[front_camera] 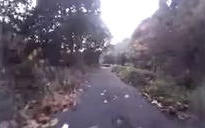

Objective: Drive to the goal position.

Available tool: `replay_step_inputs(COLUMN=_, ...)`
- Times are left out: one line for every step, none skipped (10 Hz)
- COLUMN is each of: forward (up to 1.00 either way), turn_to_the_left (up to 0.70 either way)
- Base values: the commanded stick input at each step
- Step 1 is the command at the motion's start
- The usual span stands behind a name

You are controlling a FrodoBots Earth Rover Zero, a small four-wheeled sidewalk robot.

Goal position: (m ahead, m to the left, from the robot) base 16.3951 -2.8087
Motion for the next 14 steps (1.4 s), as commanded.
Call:
replay_step_inputs(forward=0.85, turn_to_the_left=0.0)
replay_step_inputs(forward=1.0, turn_to_the_left=-0.26)
replay_step_inputs(forward=1.0, turn_to_the_left=-0.3)
replay_step_inputs(forward=1.0, turn_to_the_left=-0.34)
replay_step_inputs(forward=1.0, turn_to_the_left=-0.38)
replay_step_inputs(forward=1.0, turn_to_the_left=0.0)
replay_step_inputs(forward=1.0, turn_to_the_left=0.0)
replay_step_inputs(forward=1.0, turn_to_the_left=0.0)
replay_step_inputs(forward=1.0, turn_to_the_left=0.0)
replay_step_inputs(forward=1.0, turn_to_the_left=0.0)
replay_step_inputs(forward=1.0, turn_to_the_left=-0.18)
replay_step_inputs(forward=1.0, turn_to_the_left=-0.28)
replay_step_inputs(forward=1.0, turn_to_the_left=-0.06)
replay_step_inputs(forward=1.0, turn_to_the_left=0.0)
